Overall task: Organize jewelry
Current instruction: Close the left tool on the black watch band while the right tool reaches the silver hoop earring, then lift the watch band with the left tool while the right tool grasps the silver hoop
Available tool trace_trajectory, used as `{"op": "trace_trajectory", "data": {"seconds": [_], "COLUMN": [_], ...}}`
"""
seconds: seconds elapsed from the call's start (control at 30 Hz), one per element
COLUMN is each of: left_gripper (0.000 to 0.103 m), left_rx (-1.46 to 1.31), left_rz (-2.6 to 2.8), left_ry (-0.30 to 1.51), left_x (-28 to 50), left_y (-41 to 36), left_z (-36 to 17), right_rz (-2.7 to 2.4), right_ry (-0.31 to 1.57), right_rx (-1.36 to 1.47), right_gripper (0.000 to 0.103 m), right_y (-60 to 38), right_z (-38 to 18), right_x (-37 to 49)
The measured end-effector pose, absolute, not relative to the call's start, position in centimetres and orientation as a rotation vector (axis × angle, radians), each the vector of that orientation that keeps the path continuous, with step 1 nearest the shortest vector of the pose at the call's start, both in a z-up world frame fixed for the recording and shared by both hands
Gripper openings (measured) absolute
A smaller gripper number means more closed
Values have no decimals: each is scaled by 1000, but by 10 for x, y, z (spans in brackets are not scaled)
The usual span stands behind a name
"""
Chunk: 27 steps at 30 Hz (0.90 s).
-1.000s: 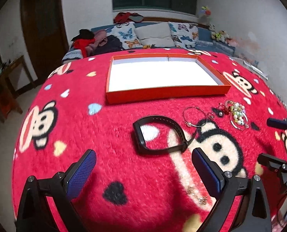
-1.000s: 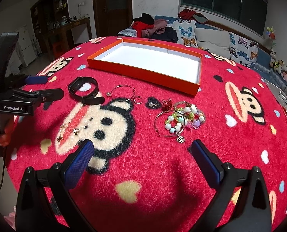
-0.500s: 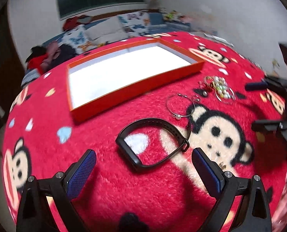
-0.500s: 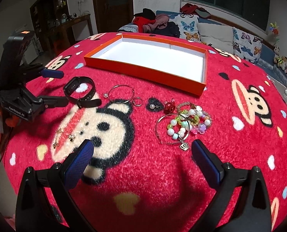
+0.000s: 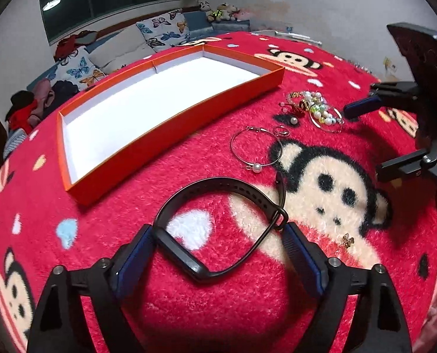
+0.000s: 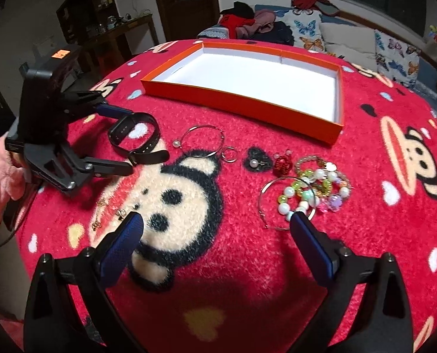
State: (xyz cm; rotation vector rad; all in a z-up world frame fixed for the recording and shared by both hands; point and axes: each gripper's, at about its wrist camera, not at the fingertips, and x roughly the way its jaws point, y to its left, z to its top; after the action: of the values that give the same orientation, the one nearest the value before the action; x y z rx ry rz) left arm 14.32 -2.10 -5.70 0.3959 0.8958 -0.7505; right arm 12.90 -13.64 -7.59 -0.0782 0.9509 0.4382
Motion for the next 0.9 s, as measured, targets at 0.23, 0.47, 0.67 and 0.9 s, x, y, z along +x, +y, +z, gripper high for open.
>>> {"op": "trace_trajectory", "data": {"seconds": [0.23, 0.47, 0.67, 0.9], "left_gripper": [73, 67, 61, 61], "left_rx": [337, 273, 254, 234], "left_rz": [-727, -677, -652, -628], "left_ry": [872, 889, 899, 888], "left_x": [144, 145, 141, 134], "left_y": [-8, -2, -2, 4], "left_z": [-53, -48, -43, -36], "right_rz": [481, 538, 592, 626], "right_ry": [955, 973, 983, 1019], "right_rx": [-111, -149, -217, -293], "right_gripper": [86, 74, 70, 63], "right_y": [-129, -118, -104, -92], "right_z": [-73, -75, -77, -86], "right_x": [148, 178, 195, 205]}}
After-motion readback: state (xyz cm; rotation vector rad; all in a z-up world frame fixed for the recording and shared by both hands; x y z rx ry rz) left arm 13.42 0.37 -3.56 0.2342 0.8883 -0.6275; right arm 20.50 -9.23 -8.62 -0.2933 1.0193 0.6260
